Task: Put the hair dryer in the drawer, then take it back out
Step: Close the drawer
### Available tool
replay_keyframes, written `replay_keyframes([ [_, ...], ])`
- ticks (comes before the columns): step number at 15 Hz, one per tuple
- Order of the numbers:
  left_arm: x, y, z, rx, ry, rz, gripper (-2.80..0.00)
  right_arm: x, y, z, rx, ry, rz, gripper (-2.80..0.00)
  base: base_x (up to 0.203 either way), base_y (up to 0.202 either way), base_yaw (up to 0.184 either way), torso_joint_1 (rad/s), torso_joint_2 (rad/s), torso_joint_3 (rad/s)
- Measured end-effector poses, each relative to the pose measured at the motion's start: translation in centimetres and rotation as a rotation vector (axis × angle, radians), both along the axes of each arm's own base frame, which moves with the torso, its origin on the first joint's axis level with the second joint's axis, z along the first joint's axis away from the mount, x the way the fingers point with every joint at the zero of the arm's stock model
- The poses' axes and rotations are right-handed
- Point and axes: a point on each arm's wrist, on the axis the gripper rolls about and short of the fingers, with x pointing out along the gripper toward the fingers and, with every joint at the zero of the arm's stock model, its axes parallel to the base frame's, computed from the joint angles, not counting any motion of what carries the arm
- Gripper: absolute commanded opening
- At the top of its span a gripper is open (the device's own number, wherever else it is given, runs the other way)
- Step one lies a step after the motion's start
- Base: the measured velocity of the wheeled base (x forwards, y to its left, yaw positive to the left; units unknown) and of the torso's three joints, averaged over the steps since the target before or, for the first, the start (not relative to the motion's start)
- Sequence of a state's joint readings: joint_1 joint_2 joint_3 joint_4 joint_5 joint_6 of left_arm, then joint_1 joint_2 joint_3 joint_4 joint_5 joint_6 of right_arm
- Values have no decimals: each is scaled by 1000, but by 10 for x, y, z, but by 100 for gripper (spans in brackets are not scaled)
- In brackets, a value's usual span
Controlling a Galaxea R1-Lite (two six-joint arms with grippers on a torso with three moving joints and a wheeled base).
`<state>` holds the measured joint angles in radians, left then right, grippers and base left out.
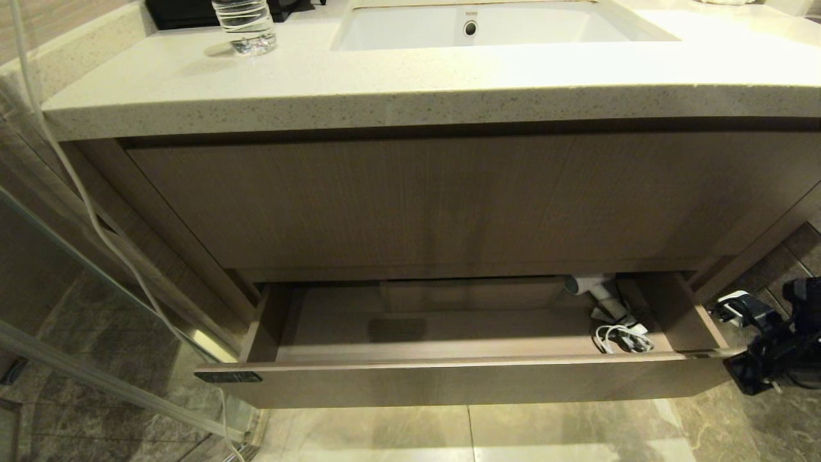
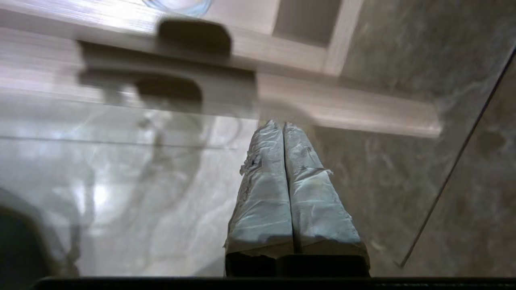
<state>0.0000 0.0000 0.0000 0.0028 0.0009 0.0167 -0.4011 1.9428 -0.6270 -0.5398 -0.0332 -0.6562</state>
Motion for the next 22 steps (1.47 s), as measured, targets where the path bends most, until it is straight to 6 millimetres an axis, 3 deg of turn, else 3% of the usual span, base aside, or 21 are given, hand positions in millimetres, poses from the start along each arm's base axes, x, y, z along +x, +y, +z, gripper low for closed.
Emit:
replay_keyframes([
  [7,0,0,0,0,0,0,-280,36,-10,-8,-22,-95,35,-280,0,0,0,0,0,0],
  [14,0,0,0,0,0,0,-280,54,-12,26,-127,-451,41,-280,0,0,0,0,0,0],
  [19,0,0,0,0,0,0,-280,47,-8,10,-70,-317,58,-280,0,0,0,0,0,0],
  [22,0,0,0,0,0,0,-280,54,-10,7,-83,-351,62,-280,0,0,0,0,0,0],
])
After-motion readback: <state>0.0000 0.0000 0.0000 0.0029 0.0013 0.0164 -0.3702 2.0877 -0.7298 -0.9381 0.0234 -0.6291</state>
